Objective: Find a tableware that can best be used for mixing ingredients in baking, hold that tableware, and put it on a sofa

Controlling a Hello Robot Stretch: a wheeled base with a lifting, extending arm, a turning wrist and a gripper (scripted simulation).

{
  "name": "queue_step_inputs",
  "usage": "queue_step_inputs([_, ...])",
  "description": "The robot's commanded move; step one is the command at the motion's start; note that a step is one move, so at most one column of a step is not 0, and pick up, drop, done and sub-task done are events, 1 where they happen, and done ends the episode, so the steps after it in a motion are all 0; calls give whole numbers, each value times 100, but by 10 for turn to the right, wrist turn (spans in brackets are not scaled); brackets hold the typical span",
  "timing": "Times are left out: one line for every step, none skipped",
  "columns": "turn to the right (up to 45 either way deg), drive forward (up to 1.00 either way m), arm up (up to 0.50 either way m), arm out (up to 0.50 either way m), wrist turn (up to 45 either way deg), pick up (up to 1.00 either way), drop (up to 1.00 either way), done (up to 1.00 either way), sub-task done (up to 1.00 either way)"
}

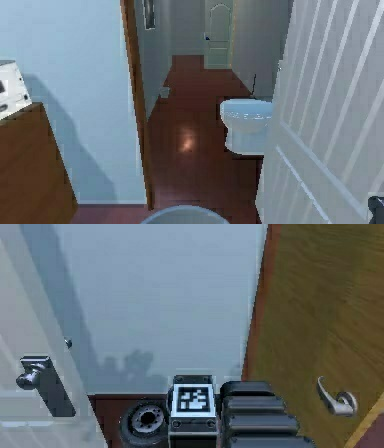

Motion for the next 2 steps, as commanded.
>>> queue_step_inputs([0,95,0,0,0,0,0,0,0])
queue_step_inputs([0,100,0,0,0,0,0,0,0])
